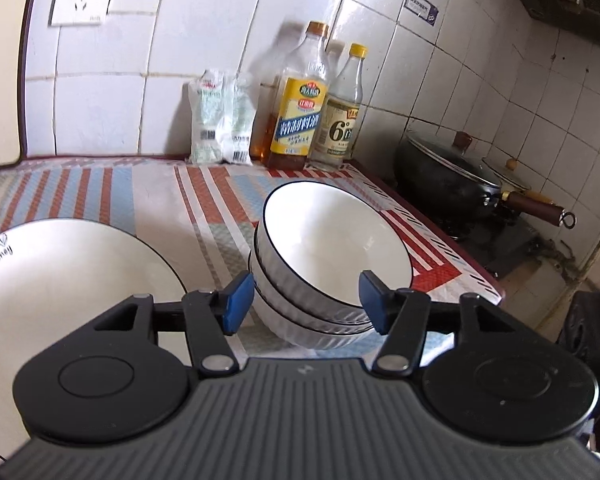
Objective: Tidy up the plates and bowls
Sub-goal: 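Open the left gripper off the bowl rim and withdraw, then move the left gripper to the rim of the three-bowl stack and grasp, then lift the bowl stack with the left gripper and lower it onto the plates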
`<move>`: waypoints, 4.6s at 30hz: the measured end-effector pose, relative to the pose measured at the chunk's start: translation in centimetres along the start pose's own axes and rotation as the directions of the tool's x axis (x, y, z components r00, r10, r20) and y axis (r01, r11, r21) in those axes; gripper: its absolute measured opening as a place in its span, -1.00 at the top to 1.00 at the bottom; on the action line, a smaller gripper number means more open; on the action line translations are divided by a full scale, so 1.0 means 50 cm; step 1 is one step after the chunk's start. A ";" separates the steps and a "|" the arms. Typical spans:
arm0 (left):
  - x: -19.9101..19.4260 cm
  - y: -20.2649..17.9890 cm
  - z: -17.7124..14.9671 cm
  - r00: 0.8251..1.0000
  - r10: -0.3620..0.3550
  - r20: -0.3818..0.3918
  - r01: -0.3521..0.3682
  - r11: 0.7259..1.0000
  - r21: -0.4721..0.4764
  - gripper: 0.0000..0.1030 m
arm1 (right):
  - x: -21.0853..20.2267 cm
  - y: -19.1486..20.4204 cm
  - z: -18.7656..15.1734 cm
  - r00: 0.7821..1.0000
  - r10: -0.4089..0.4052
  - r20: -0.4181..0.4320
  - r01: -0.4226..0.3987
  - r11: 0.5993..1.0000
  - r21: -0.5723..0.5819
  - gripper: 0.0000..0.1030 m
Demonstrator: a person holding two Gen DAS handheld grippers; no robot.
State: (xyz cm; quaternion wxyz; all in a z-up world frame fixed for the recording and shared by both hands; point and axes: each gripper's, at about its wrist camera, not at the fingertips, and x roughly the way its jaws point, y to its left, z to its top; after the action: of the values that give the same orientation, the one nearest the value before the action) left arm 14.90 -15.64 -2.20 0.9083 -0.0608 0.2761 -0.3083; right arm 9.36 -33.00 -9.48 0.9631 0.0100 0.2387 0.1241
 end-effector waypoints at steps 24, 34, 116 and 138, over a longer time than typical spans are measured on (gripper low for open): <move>0.037 -0.013 -0.056 0.998 -0.041 0.050 0.031 0.981 0.189 -0.74 | 0.064 -0.010 0.008 0.999 0.023 0.033 -0.022 0.999 -0.030 -0.96; 0.070 -0.038 -0.057 0.997 -0.041 0.061 0.020 0.953 0.303 -0.87 | 0.094 -0.014 0.018 0.998 0.063 0.029 -0.063 0.998 0.028 -1.00; 0.138 0.038 0.003 0.981 0.071 -0.180 -0.115 0.962 -0.248 0.27 | 0.073 0.001 0.010 0.997 0.001 0.078 -0.006 0.998 0.070 -1.00; 0.129 0.029 -0.005 0.981 0.100 -0.169 -0.131 0.975 -0.182 0.31 | 0.077 -0.013 0.018 0.997 0.059 0.057 -0.063 0.996 0.062 -1.00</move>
State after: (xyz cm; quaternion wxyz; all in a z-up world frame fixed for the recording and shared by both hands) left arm 19.77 -18.28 -5.83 0.8896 -0.1075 0.3792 -0.2307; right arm 13.24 -32.66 -10.49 0.9643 0.0512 0.2154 0.1454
